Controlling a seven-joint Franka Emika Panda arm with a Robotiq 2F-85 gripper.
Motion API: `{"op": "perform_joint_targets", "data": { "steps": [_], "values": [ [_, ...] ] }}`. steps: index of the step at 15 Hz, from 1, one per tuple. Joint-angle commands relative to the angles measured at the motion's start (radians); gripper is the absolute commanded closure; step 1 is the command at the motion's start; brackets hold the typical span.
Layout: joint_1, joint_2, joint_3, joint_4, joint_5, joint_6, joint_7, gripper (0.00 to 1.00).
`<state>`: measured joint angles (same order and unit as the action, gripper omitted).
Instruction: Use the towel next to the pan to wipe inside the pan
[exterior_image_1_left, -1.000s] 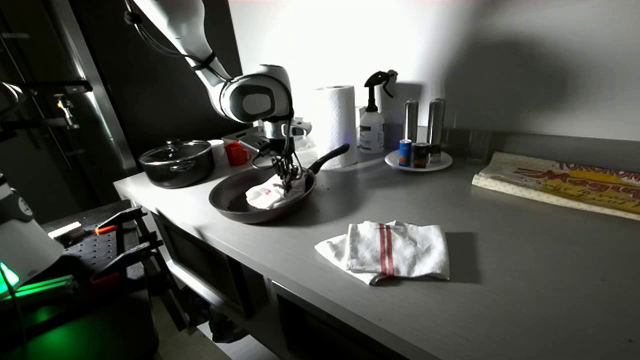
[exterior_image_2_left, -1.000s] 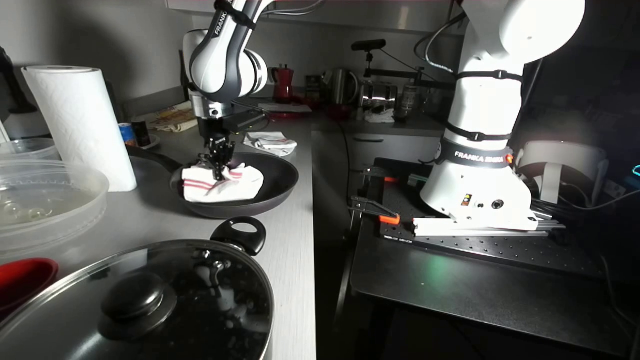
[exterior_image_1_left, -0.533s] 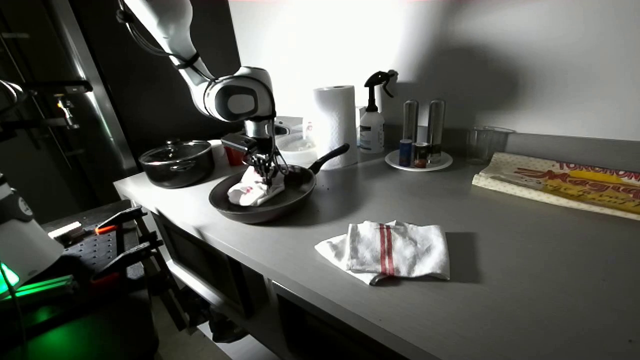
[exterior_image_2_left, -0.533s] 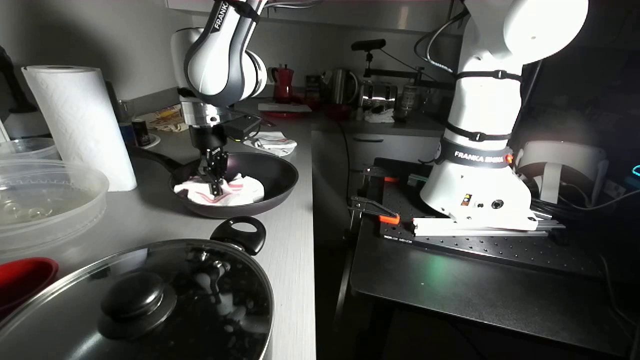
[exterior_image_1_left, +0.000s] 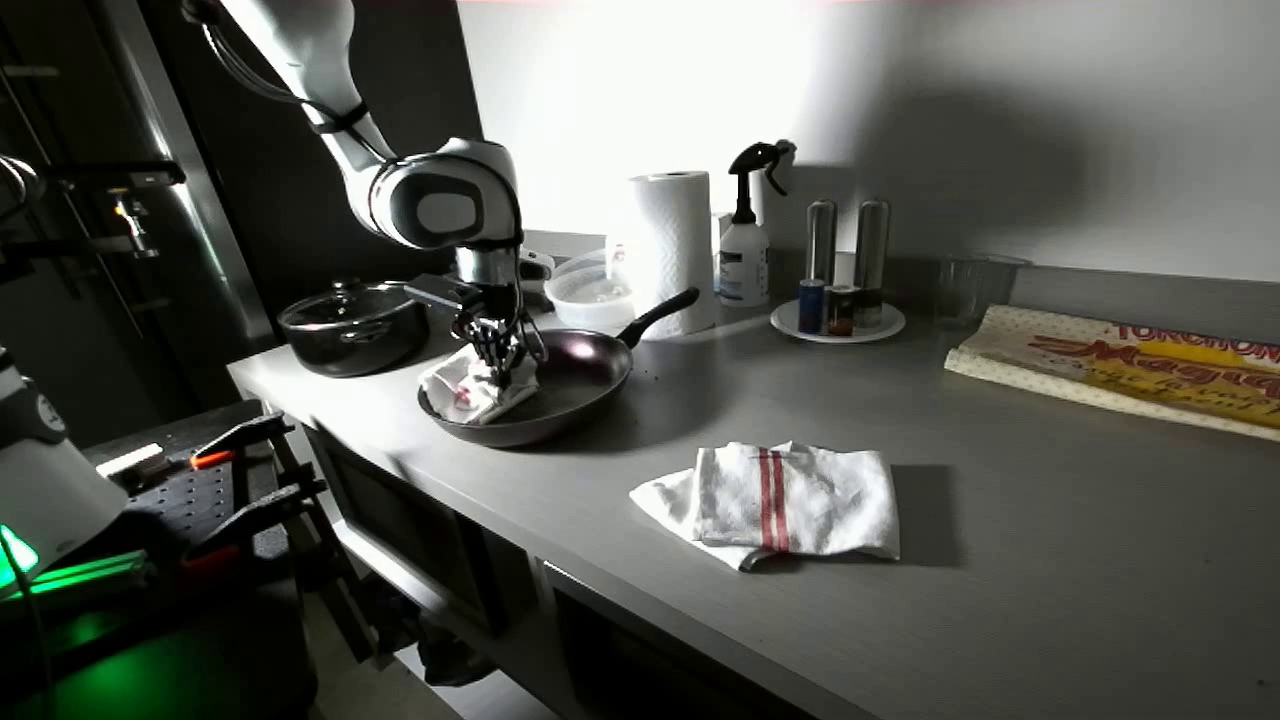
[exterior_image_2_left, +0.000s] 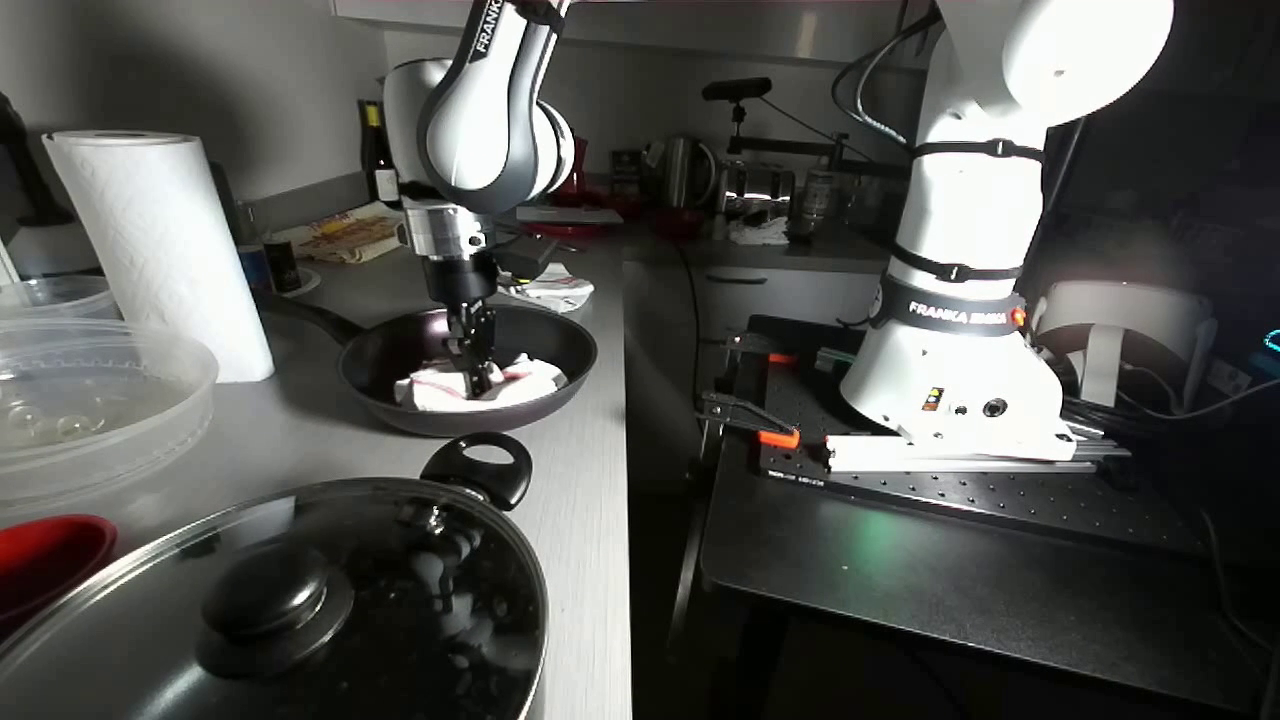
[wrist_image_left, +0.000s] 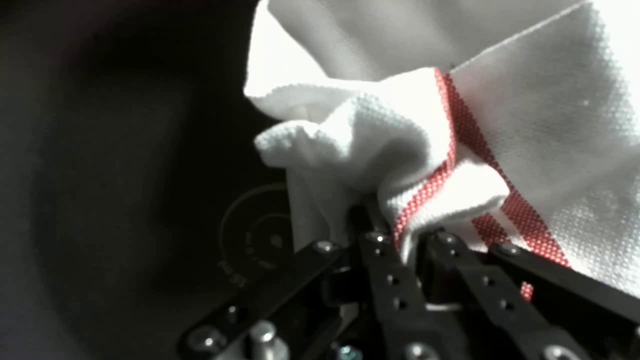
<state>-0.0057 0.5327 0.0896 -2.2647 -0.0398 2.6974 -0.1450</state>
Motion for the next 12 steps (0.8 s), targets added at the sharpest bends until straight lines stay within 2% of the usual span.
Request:
{"op": "perform_joint_targets", "data": {
  "steps": [1,7,12],
  "values": [
    [-0.047,-0.026,-0.030,-0.051,0.013,0.039,-0.016,0.97],
    [-0.123,-0.001,-0.087,0.002,0.032,0.050,0.007,0.97],
    [-0.120,-0.008,-0.141,0.025,0.017,0.106,0.055,0.97]
  ]
}}
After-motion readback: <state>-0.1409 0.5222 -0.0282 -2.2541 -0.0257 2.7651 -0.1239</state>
